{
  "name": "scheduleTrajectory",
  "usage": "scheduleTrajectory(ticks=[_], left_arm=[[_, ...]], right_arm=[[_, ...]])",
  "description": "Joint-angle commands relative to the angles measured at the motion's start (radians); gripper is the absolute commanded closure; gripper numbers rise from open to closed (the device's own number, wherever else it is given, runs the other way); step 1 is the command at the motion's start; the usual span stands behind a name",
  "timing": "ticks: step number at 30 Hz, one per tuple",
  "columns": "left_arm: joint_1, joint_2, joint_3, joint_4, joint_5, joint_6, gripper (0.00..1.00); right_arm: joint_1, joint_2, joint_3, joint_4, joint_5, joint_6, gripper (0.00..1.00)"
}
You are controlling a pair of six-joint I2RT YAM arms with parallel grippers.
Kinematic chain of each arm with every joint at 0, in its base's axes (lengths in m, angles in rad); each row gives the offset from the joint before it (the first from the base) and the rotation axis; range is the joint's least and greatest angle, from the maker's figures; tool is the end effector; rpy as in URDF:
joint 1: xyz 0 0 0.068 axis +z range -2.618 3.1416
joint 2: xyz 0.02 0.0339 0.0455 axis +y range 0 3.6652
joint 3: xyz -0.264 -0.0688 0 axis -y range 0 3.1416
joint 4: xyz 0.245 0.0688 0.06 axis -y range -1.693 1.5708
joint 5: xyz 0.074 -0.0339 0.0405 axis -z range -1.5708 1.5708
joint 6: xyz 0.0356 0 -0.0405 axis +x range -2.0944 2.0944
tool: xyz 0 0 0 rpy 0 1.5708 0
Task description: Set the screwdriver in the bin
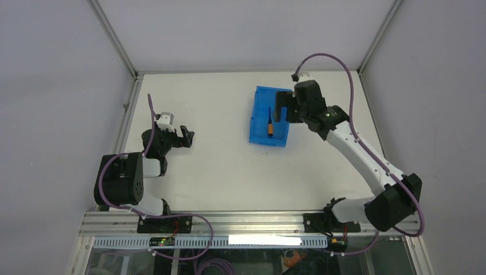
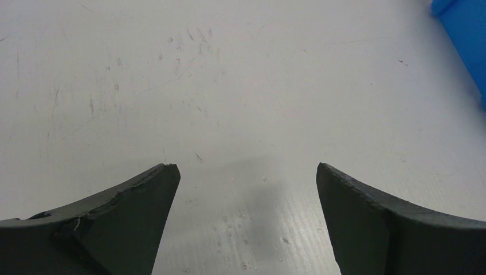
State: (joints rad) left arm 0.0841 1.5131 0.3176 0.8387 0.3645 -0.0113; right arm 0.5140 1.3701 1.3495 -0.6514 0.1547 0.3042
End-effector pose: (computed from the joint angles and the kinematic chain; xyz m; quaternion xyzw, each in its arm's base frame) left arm 0.2511 0.0084 0.1336 0.0647 0.8118 -0.1284 0.5660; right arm 0.2631 0.1422 0.3592 -0.0606 0.8966 0.1084 0.4251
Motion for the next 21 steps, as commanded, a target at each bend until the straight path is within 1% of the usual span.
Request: scheduleTrajectory(ticks=[1, 7, 11, 14, 18, 21], left_arm=[[-0.009, 0.000, 0.019, 0.072, -0.007, 0.000, 0.01], [-0.010, 0.000, 0.020, 0.072, -0.007, 0.001, 0.01], [-0.010, -0.001, 0.020, 0.072, -0.008, 0.001, 0.01], [-0.010, -0.001, 0.020, 0.072, -0.008, 0.001, 0.01], [-0.010, -0.001, 0.020, 0.072, -0.008, 0.000, 0.01], [-0.010, -0.001, 0.020, 0.072, -0.008, 0.001, 0.01]], right_arm=[[0.001, -0.183, -0.228, 0.168, 0.036, -0.072, 0.01], [-0.003, -0.427, -0.569, 0.302, 0.171, -0.041, 0.01], [-0.004, -0.508, -0.752, 0.403, 0.264, 0.033, 0.01], [-0.005, -0.527, -0.821, 0.443, 0.309, 0.065, 0.01], [-0.004, -0.530, -0.853, 0.459, 0.366, 0.072, 0.01], [-0.004, -0.538, -0.859, 0.464, 0.359, 0.059, 0.01]])
